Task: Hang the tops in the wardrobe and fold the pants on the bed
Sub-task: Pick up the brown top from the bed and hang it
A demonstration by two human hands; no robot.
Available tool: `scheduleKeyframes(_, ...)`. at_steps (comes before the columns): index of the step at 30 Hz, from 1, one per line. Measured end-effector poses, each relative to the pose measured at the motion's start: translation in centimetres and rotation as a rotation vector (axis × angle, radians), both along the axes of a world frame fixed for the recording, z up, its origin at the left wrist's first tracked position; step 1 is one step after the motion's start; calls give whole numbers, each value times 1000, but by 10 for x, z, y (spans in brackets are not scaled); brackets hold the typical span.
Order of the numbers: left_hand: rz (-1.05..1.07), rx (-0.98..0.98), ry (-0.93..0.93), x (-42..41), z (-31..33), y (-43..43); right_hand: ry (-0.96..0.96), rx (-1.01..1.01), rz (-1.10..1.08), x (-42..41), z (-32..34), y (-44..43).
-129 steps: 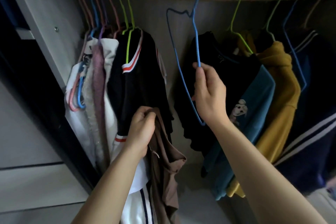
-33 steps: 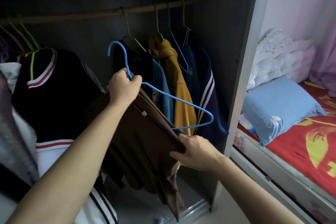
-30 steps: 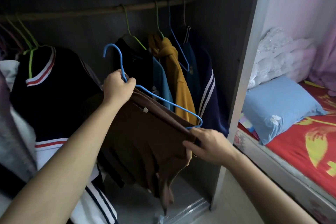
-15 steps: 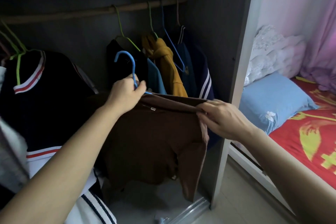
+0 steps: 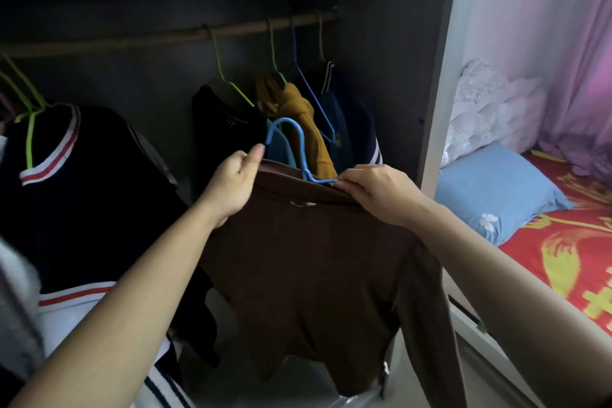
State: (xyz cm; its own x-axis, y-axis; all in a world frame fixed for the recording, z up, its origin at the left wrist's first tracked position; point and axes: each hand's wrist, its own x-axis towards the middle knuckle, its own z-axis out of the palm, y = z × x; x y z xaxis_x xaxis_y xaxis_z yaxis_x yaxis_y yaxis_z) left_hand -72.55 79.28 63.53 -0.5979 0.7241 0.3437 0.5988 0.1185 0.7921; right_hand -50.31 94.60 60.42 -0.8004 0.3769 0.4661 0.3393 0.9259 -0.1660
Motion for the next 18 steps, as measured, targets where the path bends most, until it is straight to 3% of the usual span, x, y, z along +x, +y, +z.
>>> scheduleKeyframes(4, 47, -15, 118, -4, -1, -3, -157, -8, -84, 3, 1, 10)
scheduleKeyframes(7, 38, -100, 208, -1, -11, 1, 125, -6, -30, -8, 20, 1)
scheduleKeyframes(9, 115, -8, 75, -11, -11, 1, 310, -33, -36, -14, 29, -1)
scheduleKeyframes(13, 254, 152, -167, -31, 1, -2, 165, -43, -132, -24, 46, 11)
scheduleKeyframes(15, 249, 126, -78, -33, 5, -5, 244, -39, -118, -33, 57, 9)
scheduleKeyframes(18, 217, 109, 11, -38, 10, -8, 140, -71, -31, -51, 68, 2)
